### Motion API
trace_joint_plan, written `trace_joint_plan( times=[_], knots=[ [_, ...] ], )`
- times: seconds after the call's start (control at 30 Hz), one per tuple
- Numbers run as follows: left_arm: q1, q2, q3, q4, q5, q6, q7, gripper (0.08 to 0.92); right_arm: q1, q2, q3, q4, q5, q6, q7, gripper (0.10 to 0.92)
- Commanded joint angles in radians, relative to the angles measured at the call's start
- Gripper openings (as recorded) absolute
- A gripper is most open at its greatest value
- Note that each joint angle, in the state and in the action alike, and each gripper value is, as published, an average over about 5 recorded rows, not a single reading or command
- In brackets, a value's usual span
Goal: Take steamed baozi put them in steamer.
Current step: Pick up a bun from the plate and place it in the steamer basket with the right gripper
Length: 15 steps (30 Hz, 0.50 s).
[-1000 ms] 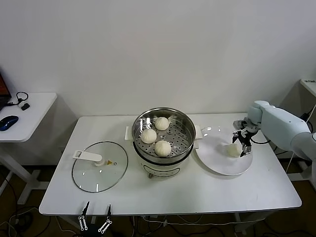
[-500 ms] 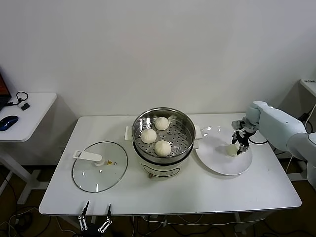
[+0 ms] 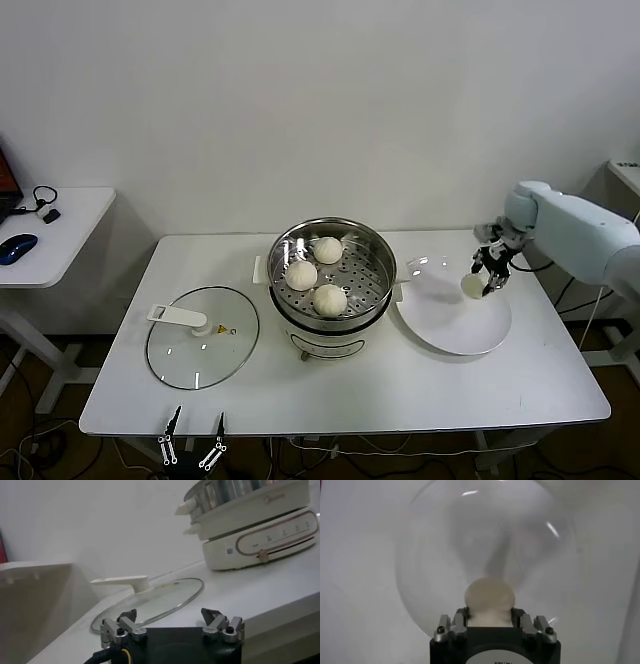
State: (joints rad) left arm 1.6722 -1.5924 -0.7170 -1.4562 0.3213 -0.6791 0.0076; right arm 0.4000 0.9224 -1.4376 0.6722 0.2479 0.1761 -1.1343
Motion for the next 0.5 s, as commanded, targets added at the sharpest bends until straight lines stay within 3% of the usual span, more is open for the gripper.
trace_joint_plan(
  times=[0.03,0.23,0.5],
  knots=[
    [-0.004,0.000,0.006,-0.006,0.003,0.003,0.003,0.823,0.422,-0.036,-0.392,0.345,0.331,-0.081,0.015,0.581],
    [-0.006,0.001,0.014,-0.013,0.004,0.002,0.003,0.823,0.613,0.001,-0.528,0.502,0.519,-0.143,0.037,0.589],
    [-0.005,0.003,0.024,-0.025,0.008,0.002,0.006,0.823,0.712,0.094,-0.566,0.589,0.733,-0.235,0.071,0.594]
  ],
)
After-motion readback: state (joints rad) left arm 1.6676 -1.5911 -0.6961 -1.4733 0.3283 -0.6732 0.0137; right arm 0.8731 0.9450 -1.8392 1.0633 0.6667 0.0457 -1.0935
